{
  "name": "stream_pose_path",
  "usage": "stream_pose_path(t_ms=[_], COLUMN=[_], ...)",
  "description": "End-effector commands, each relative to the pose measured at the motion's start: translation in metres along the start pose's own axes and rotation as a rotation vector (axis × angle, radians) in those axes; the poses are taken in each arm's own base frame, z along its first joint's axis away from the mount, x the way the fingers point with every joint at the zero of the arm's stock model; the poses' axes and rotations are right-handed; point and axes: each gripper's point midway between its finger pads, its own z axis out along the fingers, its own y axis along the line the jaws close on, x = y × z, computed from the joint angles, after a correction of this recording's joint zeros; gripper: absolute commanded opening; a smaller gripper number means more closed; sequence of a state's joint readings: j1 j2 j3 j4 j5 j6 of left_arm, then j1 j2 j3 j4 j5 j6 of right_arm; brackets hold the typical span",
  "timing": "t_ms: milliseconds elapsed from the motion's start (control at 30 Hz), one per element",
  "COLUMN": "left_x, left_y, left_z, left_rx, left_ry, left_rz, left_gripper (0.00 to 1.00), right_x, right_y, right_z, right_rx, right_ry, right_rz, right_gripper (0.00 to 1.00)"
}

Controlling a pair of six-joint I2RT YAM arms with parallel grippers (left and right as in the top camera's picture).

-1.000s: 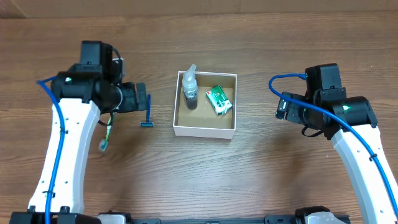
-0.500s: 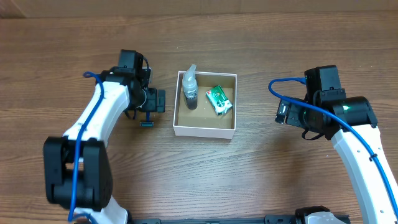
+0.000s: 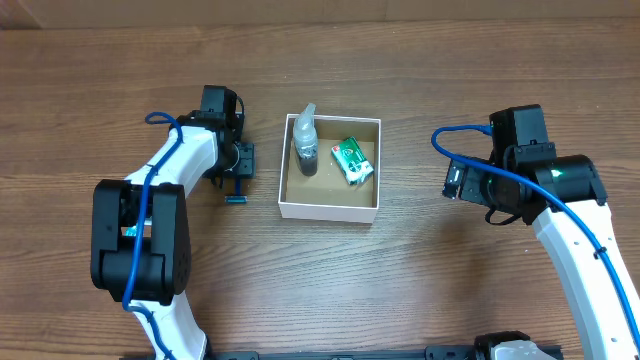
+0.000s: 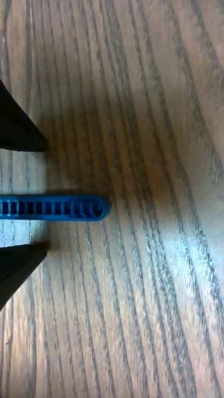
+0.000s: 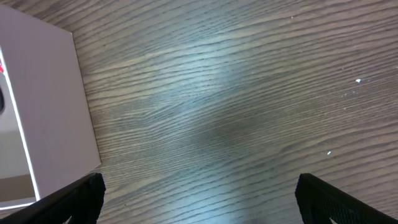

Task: Pack container
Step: 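Reach the left gripper to the blue razor and grasp it, then place the blue razor into the box with the left gripper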

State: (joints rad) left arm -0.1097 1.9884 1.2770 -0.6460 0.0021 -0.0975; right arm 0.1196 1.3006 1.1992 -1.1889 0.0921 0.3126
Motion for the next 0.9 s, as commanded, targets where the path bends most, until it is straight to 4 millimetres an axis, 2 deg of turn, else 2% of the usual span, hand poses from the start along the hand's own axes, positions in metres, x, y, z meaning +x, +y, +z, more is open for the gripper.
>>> stream_pose_path(t_ms=[0, 167, 233, 300, 333, 400, 467, 533, 567, 633, 700, 767, 833, 867], left_x=[0.016, 0.018, 0.016, 0.008, 0.001, -0.024, -0.049, -0.066, -0.070, -0.064, -0.050, -0.029, -0.015, -0.011], left_y=[-0.003, 0.001, 0.002, 0.001, 0.000, -0.003, -0.016, -0.043, -0.067, -0.111, -0.148, -0.191, -0.215, -0.220], left_z=[0.017, 0.016, 0.013, 0.002, -0.007, -0.047, -0.098, -0.149, -0.179, -0.214, -0.223, -0.221, -0.215, -0.210], left_rx=[0.013, -0.012, -0.014, -0.013, -0.013, -0.006, 0.011, 0.039, 0.052, 0.020, -0.004, 0.024, 0.049, 0.054], left_ry=[0.069, 0.079, 0.080, 0.078, 0.070, 0.004, -0.110, -0.246, -0.329, -0.439, -0.470, -0.466, -0.454, -0.439], left_rz=[0.006, 0.007, 0.007, 0.007, 0.007, 0.009, 0.031, 0.126, 0.223, 0.417, 0.570, 0.701, 0.753, 0.752], left_gripper=[0.18, 0.04, 0.04, 0.04, 0.04, 0.04, 0.04, 0.04, 0.04, 0.04, 0.04, 0.04, 0.04, 0.04], right_x=[-0.001, -0.001, -0.001, -0.001, -0.001, -0.001, -0.002, -0.005, -0.008, -0.014, -0.016, -0.018, -0.019, -0.019], right_y=[0.000, 0.000, 0.000, 0.000, -0.001, -0.001, -0.001, 0.000, -0.002, -0.011, -0.025, -0.039, -0.050, -0.052], right_z=[-0.002, -0.002, -0.002, -0.002, -0.002, -0.002, -0.002, -0.002, -0.002, -0.001, 0.000, 0.000, 0.000, 0.000], right_rx=[-0.004, -0.004, -0.004, -0.003, -0.001, 0.001, -0.001, -0.006, -0.007, -0.006, -0.023, -0.045, -0.042, -0.039], right_ry=[-0.009, -0.010, -0.010, -0.010, -0.011, -0.012, -0.014, -0.026, -0.037, -0.044, -0.030, -0.016, -0.015, -0.014], right_rz=[-0.004, -0.004, -0.004, -0.004, -0.004, -0.004, -0.003, 0.029, 0.055, 0.117, 0.186, 0.259, 0.296, 0.301], right_gripper=[1.00, 1.00, 1.00, 1.00, 1.00, 1.00, 1.00, 1.00, 1.00, 1.00, 1.00, 1.00, 1.00, 1.00])
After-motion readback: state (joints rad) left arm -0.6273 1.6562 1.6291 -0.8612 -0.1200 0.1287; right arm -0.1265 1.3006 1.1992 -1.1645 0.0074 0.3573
